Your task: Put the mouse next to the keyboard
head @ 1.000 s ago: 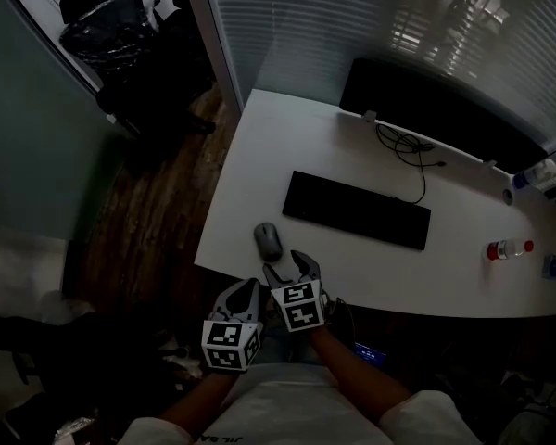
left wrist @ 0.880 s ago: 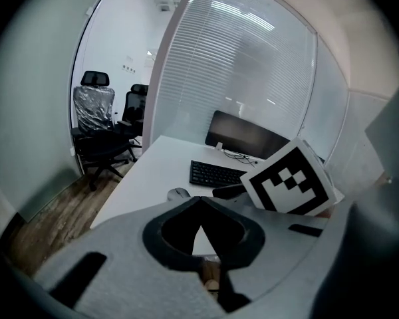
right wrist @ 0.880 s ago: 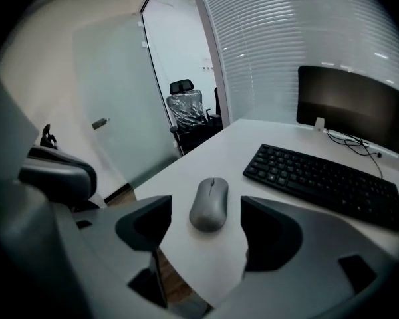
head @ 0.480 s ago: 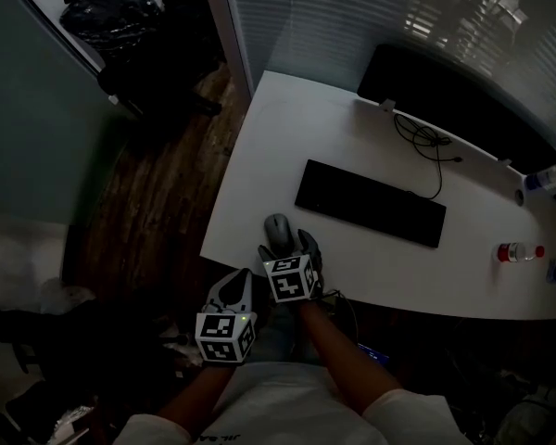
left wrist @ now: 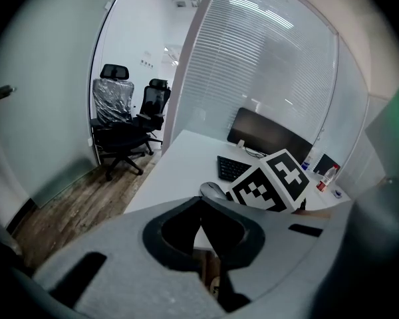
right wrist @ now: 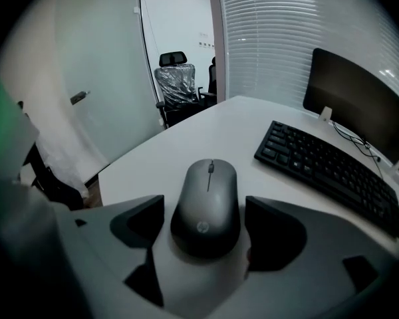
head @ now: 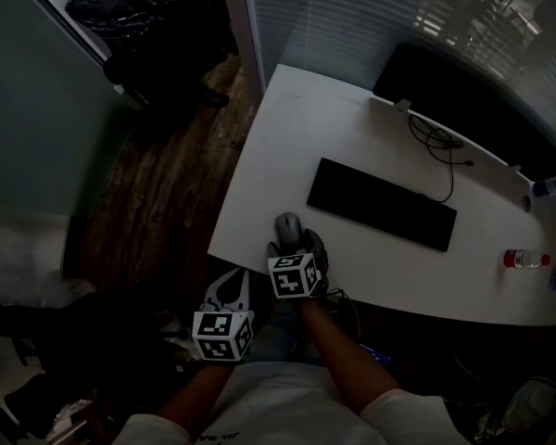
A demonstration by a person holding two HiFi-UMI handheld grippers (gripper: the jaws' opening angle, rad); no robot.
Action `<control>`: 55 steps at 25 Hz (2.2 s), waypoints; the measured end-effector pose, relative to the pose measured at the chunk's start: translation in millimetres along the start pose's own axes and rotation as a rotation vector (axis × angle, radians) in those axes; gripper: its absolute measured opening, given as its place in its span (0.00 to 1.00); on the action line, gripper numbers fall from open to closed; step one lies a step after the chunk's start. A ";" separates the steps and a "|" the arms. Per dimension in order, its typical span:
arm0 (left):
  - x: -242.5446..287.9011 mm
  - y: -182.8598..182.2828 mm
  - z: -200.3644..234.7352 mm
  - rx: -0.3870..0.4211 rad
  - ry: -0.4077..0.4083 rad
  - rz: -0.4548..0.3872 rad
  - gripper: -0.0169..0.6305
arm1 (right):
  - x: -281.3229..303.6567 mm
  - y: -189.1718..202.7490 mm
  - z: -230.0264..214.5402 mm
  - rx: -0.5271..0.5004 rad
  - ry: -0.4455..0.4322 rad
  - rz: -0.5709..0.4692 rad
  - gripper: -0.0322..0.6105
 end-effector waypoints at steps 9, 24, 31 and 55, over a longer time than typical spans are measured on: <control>-2.5 -1.1 11.2 -0.007 -0.002 0.001 0.03 | -1.4 -0.5 5.0 0.015 -0.010 0.020 0.52; -2.8 -10.2 -0.2 0.018 0.015 -0.014 0.03 | -34.4 -3.6 -0.9 0.036 -0.053 -0.032 0.51; -0.7 -21.0 -27.7 0.061 0.045 -0.029 0.03 | -82.7 -6.7 -26.1 0.063 -0.029 -0.118 0.52; 73.8 -33.5 -246.9 0.399 0.268 0.020 0.03 | -186.5 136.3 -222.7 0.423 0.140 -0.166 0.51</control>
Point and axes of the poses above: the fingertips, and each gripper's own axes: x forward along the fingers, z to its left, y out of its underside, the point moved 1 cm from there along -x, backward along the fingers, and after that the axes turned 15 degrees about z, right-handed, at the moved point
